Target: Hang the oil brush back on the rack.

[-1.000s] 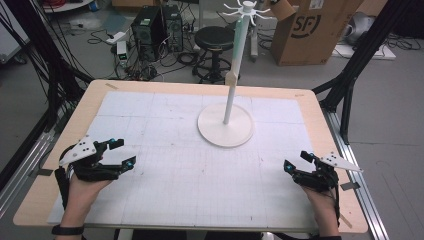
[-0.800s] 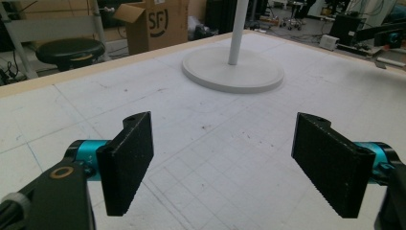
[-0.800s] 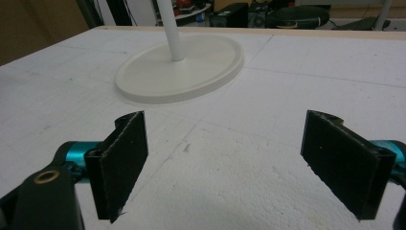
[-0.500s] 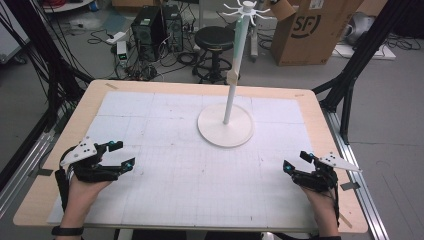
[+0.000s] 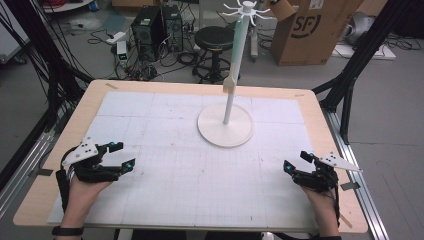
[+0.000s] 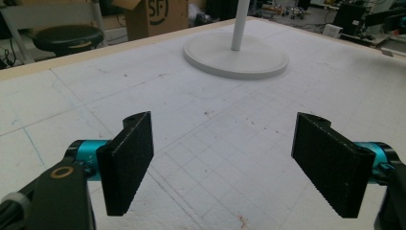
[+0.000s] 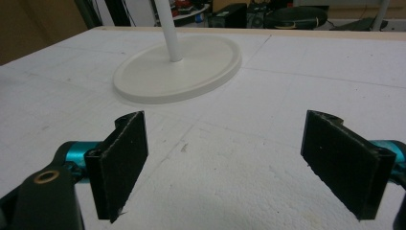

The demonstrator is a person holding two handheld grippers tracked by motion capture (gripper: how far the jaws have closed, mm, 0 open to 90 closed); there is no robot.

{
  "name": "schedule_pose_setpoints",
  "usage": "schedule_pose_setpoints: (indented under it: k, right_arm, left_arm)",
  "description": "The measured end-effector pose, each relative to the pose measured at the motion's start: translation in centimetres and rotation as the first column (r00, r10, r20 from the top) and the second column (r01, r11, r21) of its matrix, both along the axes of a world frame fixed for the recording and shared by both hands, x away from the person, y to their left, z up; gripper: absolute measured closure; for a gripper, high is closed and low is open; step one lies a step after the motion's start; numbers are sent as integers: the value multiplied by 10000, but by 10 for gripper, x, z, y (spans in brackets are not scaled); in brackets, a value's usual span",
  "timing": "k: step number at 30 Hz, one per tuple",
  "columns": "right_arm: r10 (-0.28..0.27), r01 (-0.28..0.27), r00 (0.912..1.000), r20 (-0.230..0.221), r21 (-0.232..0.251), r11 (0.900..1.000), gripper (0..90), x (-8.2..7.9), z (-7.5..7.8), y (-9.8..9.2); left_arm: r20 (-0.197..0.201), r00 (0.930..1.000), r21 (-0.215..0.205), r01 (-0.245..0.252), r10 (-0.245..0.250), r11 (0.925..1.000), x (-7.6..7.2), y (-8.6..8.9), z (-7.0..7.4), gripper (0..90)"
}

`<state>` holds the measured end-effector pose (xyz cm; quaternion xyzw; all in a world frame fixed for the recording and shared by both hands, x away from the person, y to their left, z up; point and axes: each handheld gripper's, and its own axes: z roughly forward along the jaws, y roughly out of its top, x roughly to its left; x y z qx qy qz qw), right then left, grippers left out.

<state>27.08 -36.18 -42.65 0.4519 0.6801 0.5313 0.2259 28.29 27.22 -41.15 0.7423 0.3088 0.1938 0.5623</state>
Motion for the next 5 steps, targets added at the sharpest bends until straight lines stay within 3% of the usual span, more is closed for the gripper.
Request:
schedule_pose_setpoints:
  k: [5]
  right_arm:
    - [17, -17, 10000, 13, -13, 10000, 155, 1, 0, 0]
  left_arm:
    - [-42, 10000, 5, -4, 4, 10000, 1, 0, -1, 230]
